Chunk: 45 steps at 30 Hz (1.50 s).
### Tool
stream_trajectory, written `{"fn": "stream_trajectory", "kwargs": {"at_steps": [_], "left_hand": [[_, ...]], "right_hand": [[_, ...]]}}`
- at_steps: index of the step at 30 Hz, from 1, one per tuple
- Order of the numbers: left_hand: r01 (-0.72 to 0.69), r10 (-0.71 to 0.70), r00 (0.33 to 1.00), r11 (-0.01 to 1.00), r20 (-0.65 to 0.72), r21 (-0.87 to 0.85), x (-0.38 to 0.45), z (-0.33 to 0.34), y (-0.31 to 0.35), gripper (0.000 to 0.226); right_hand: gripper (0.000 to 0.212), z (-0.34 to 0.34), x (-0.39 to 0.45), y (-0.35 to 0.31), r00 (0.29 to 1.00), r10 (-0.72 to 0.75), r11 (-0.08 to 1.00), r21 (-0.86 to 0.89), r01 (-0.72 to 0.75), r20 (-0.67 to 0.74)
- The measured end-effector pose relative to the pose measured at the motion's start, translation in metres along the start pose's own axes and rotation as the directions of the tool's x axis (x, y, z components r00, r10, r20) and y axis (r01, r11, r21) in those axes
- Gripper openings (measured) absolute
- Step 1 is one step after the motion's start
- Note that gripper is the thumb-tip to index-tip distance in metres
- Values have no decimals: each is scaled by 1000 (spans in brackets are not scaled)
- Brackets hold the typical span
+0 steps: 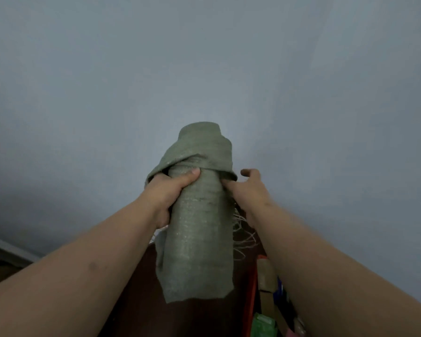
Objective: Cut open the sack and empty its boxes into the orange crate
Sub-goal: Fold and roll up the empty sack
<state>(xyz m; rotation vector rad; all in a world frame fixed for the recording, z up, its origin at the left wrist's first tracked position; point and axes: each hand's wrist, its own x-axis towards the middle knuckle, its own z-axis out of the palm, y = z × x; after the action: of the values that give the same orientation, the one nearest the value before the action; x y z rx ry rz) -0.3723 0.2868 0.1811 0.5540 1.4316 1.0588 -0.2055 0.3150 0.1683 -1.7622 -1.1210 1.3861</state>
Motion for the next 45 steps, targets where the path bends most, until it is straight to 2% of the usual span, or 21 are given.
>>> {"fn": "stream_trajectory", "kwargs": {"at_steps": [1,3,5,6,8,13,14,17,21,24,26,28,31,33,35,36,38,40,45], "left_hand": [[-50,52,997,998,-56,44,9,-5,-1,95],[-86,96,991,991,-96,102,26,-21,1,111],[-67,69,998,990,-11,124,42,-38,1,110],[-43,35,997,991,62,127,49,-47,1,105],[-27,3,984,991,180,130,61,-62,0,87],[34,-39,955,999,293,22,88,-93,6,58],[66,-62,943,998,327,-2,92,-96,6,55],[151,-134,915,988,382,-15,99,-98,1,51],[271,-254,877,962,408,18,108,-101,-4,45],[309,-342,878,939,334,149,121,-96,-3,55],[299,-380,897,899,227,320,132,-94,-9,73],[257,-364,924,816,114,518,140,-94,-16,90],[316,-393,919,698,-25,642,147,-94,-34,90],[475,-529,843,644,-100,600,152,-93,-52,94],[637,-672,735,642,-86,428,163,-94,-78,103],[677,-700,712,662,-58,321,171,-93,-93,100],[669,-672,741,735,-16,111,190,-92,-124,80],[618,-618,785,786,-40,-6,210,-91,-154,63],[591,-594,801,804,-75,-61,268,-101,-234,43]], "right_hand": [[59,11,2,-1,999,2,1000,15,-3,33],[59,34,6,-5,972,80,983,145,-114,223],[72,54,10,-11,909,131,945,229,-235,396],[80,64,15,-12,893,131,936,243,-254,430],[95,79,26,-12,900,131,924,277,-263,416],[99,92,47,9,899,169,844,411,-344,405],[95,94,49,15,889,172,824,432,-366,424],[67,103,49,27,868,140,736,537,-413,476],[59,109,52,41,860,90,651,624,-433,503],[50,108,63,51,882,118,614,664,-426,457],[44,106,74,59,902,158,606,682,-410,402],[46,105,90,70,920,202,582,715,-389,336],[53,102,118,86,939,259,519,787,-334,228],[55,100,137,95,939,279,486,813,-321,203],[54,101,153,107,931,291,464,819,-339,221],[51,101,161,116,923,299,452,816,-360,241],[37,101,175,137,907,310,409,821,-399,286],[28,103,189,165,890,331,357,831,-426,315],[29,126,232,254,828,450,361,780,-512,336]]}}
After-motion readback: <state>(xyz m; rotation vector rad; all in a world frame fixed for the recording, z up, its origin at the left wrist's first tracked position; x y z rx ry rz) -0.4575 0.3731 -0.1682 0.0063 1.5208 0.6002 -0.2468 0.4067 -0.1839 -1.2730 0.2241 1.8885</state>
